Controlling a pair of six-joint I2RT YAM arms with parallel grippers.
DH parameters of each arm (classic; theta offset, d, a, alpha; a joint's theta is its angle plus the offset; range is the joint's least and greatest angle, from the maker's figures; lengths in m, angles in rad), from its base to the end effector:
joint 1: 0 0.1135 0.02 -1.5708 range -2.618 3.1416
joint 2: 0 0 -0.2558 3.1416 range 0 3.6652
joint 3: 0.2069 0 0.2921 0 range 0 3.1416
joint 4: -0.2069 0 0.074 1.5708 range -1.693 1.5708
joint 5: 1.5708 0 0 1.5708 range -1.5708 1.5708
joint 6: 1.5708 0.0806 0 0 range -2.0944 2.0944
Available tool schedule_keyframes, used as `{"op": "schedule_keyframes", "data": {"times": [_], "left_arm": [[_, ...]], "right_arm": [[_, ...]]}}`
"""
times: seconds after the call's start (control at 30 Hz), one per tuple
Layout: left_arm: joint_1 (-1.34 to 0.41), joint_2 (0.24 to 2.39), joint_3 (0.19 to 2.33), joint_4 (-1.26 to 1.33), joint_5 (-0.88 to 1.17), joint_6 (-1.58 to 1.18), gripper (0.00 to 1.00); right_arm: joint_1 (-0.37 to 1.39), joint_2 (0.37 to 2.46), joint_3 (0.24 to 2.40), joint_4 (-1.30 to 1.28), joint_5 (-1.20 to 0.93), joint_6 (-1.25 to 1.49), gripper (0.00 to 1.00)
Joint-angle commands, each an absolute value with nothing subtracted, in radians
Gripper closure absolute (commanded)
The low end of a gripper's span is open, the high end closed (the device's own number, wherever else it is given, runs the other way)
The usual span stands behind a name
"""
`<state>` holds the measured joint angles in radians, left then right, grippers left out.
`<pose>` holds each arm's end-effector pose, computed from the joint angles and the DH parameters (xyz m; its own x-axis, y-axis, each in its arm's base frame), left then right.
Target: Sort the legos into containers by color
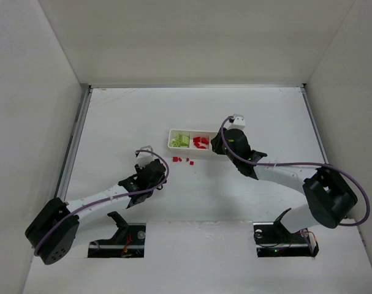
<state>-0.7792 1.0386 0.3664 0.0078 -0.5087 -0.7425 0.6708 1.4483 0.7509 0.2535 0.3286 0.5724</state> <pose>0.2161 -0.1582 0.1138 -0.5537 -0.2831 -0.7831 -0.0454 0.9493 -0.3110 0.3155 0.2172 0.1652 -0.4778 0.2753 -0.8342 -0.1204 0.9201 0.3727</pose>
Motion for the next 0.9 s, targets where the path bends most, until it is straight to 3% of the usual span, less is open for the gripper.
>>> {"op": "schedule_keyframes", "data": {"times": [0.0,0.07,0.17,0.43,0.87], "left_arm": [[-0.785,1.087,0.368,0.061,-0.522,-0.756,0.57],[-0.782,1.115,0.364,0.084,-0.522,-0.755,0.58],[-0.772,1.137,0.359,0.106,-0.519,-0.752,0.58],[-0.768,1.195,0.365,0.138,-0.506,-0.741,0.61],[-0.748,1.192,0.367,0.140,-0.499,-0.726,0.66]], "right_arm": [[0.702,1.440,0.784,0.296,0.324,0.577,0.74],[0.729,1.430,0.787,0.264,0.321,0.577,0.82],[0.783,1.413,0.767,0.255,0.324,0.589,0.82],[0.890,1.522,0.791,0.227,0.308,0.565,0.66],[0.903,1.638,0.841,0.212,0.278,0.601,0.56]]}}
